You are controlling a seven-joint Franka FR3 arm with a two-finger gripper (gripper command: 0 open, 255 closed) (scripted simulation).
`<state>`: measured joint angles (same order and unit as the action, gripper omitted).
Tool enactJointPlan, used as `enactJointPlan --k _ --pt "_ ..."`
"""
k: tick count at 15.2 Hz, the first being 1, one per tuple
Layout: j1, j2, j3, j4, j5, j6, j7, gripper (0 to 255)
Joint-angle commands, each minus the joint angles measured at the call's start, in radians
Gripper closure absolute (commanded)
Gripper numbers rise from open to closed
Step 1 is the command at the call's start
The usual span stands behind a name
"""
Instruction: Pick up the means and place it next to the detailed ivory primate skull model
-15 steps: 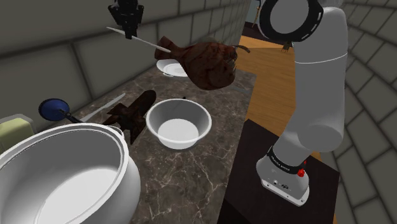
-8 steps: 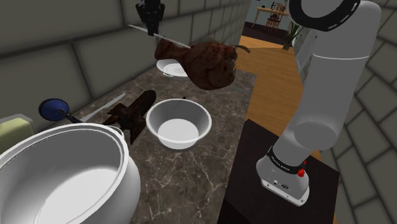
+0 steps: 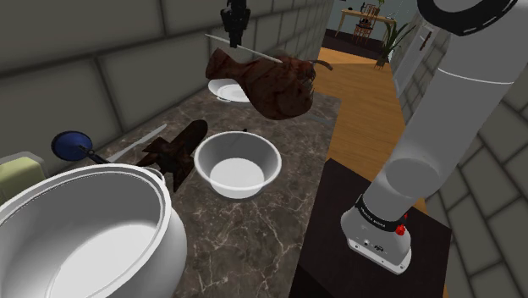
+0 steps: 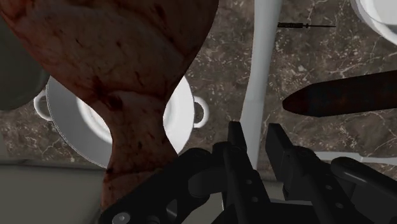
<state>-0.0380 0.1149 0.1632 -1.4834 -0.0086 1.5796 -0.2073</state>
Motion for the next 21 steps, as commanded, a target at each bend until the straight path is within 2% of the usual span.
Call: enactJointPlan --k 1,11,21 --pt "-0.03 -0.042 -0.022 -0.05 0.008 0.008 -0.052 255" --pt "-0.15 -0.138 -0.137 -0.166 0.015 0.027 -0.288 255" --pt "-0.266 -0.13 -0.26 -0.155 0.008 0.024 -0.526 255"
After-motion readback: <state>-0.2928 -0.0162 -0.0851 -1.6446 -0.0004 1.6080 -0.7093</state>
